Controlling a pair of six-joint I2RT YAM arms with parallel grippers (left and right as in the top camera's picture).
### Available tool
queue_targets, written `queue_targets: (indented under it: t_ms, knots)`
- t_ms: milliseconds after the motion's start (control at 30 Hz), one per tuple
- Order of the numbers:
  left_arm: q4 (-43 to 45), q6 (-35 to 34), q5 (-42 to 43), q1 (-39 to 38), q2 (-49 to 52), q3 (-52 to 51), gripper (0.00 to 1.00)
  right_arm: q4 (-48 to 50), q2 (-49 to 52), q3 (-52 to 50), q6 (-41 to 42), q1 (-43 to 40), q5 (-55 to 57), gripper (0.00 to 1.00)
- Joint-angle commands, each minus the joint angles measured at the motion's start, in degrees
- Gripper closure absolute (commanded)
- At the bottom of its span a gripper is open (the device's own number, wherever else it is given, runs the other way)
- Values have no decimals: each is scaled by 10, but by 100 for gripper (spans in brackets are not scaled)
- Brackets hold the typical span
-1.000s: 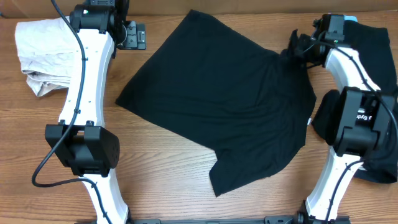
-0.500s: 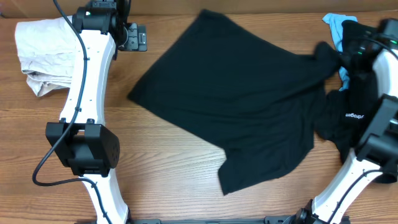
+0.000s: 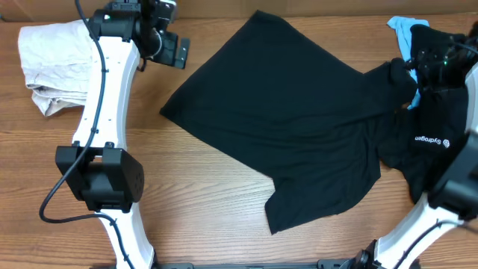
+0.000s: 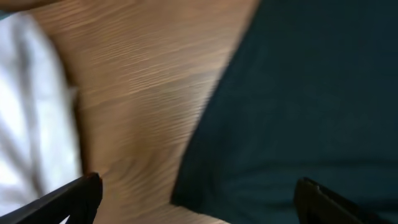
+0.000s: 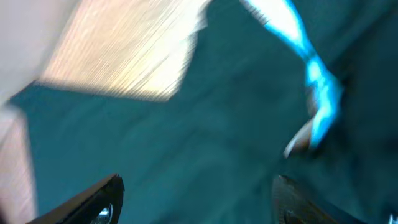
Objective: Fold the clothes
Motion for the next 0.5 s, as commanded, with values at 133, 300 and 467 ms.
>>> queue_targets:
  t_ms: [133, 300, 467]
  knots:
    - [9, 126, 44, -88, 70, -20, 0, -107, -160, 19, -27, 83, -4, 15]
    - [26, 126, -23, -156, 129, -20, 0, -159, -209, 19, -24, 120, 13, 13]
    - [35, 110, -42, -198, 179, -20, 0, -194, -236, 19, -24, 134, 13, 5]
